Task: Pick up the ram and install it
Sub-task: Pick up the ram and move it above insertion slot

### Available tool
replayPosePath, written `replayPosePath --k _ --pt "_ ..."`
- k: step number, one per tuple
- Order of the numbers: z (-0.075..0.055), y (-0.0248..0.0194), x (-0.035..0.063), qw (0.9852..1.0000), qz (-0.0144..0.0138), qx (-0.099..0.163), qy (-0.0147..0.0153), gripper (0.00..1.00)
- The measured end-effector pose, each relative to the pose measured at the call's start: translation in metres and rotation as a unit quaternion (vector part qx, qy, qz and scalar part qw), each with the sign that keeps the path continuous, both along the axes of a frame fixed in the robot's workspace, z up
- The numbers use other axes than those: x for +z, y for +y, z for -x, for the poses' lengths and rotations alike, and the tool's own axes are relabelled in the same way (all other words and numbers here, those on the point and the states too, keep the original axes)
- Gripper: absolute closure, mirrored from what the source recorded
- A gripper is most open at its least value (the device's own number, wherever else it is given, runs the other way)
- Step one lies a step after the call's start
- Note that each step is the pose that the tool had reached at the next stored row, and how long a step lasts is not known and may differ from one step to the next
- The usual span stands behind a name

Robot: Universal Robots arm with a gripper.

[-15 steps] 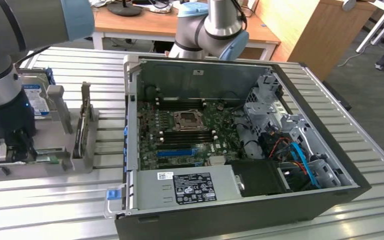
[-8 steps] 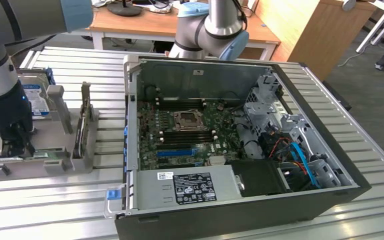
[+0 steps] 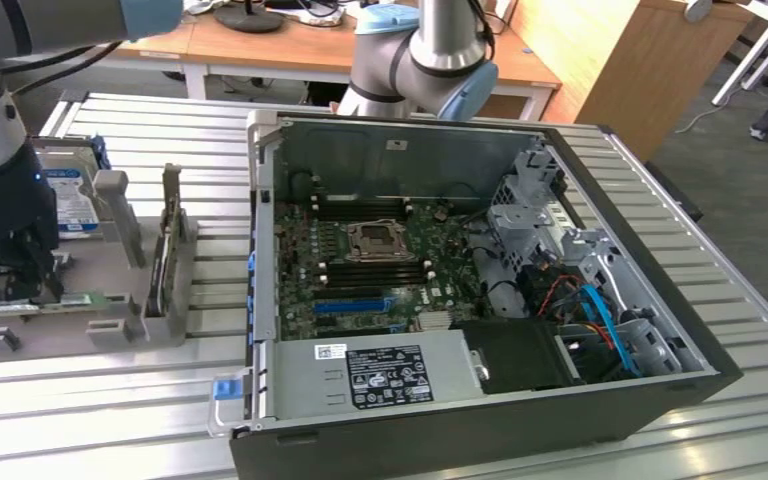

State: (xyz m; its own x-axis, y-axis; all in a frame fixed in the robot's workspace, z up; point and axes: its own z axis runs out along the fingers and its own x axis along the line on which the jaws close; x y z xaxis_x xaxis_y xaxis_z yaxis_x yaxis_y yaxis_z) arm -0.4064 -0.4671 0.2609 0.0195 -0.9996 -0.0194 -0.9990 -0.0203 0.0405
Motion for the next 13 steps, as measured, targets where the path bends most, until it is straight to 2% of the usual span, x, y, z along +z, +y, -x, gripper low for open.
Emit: replayPosePath --k 13 --pt "0.0 0.0 0.0348 1.0 0.0003 0.0 0.0 0.88"
